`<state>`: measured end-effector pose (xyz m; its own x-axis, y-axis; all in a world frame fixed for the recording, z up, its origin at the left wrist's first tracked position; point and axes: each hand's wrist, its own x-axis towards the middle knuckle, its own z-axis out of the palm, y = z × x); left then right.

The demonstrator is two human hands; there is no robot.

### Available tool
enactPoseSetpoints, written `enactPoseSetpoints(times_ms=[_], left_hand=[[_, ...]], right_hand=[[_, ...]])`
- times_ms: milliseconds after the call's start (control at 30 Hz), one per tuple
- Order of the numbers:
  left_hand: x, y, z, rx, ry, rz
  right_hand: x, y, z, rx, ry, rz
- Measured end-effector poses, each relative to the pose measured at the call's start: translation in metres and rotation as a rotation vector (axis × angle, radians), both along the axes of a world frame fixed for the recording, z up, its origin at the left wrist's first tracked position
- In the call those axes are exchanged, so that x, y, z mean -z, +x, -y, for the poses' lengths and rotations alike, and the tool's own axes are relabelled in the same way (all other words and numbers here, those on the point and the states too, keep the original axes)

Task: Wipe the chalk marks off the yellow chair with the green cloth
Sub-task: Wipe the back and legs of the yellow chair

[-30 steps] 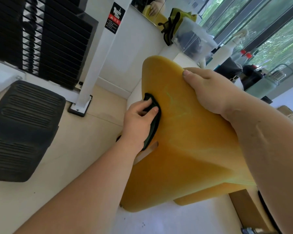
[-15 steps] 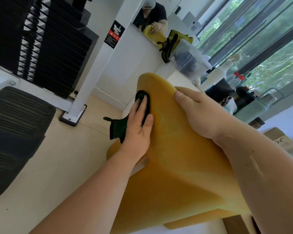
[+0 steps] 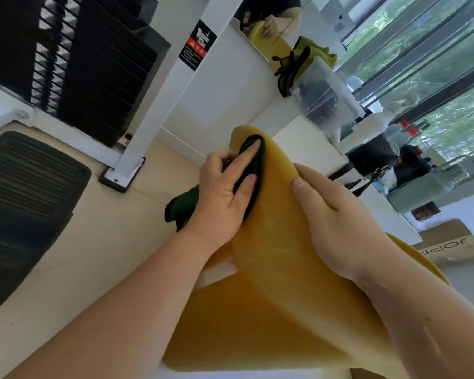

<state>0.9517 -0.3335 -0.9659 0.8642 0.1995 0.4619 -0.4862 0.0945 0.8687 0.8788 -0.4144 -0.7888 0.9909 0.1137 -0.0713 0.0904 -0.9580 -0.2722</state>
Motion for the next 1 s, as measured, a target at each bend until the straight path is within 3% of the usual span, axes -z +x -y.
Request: enactPoseSetpoints(times_ms=[133, 333, 633, 867, 1000], left_hand=[[-0.014, -0.013, 0.021, 0.081, -0.169, -0.062], [-0.014, -0.068, 0.050, 0.110, -0.204, -0.177], [0.003, 0.040, 0.022, 0.288, -0.518, -0.485], [-0.012, -0.075, 0.065, 0.111, -0.377, -0.379], [-0.025, -0.072, 0.064, 0.049, -0.388, -0.444]], right_hand=[[0.000, -0.001, -0.001, 0.022, -0.034, 0.025], [-0.001, -0.004, -0.003, 0.052, -0.040, 0.051], [0.003, -0.003, -0.003, 0.037, -0.015, 0.058], [0.000, -0.006, -0.011, 0.038, -0.022, 0.029], [0.001, -0.007, -0.010, 0.022, -0.022, 0.033]])
